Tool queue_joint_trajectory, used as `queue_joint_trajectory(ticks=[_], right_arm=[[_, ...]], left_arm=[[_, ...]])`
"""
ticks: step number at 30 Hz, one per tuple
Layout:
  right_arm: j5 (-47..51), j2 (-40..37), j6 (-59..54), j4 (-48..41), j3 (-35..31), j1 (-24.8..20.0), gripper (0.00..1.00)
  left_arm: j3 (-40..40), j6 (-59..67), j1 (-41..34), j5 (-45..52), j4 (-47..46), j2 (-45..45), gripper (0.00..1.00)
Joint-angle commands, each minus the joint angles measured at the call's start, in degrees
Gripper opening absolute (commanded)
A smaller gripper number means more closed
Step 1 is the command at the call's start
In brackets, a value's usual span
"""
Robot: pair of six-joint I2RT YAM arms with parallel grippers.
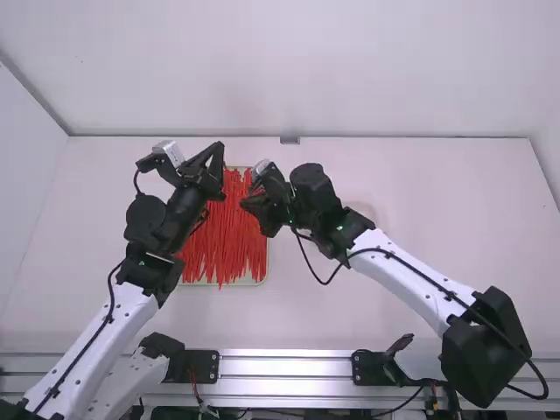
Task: Fasten the cable tie
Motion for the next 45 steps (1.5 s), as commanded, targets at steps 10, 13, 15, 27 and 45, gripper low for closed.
queue_joint_trajectory(ticks=[10,13,15,27,45], right_arm=[[-13.7,0.5,-1.8,-1.4,1.8,-8.2,0.00],[-20.9,0.5,-3.5,-1.6,1.8,-11.8,0.00],[-25.1,0.5,-4.6,-1.6,1.8,-13.7,0.00],[-46.5,0.6,-11.3,-1.8,1.8,-21.8,0.00],[-53.9,0.5,-12.5,9.2,1.8,-23.7,0.00]], left_arm=[[1.6,6.0,0.3,6.5,-1.1,-1.0,0.67],[2.6,7.6,1.2,9.0,-3.2,-1.1,0.75],[3.5,9.0,1.8,10.9,-4.7,-1.0,0.77],[17.6,20.3,8.4,37.0,-16.3,6.5,0.93],[33.7,8.8,13.5,81.1,3.2,27.5,0.89]])
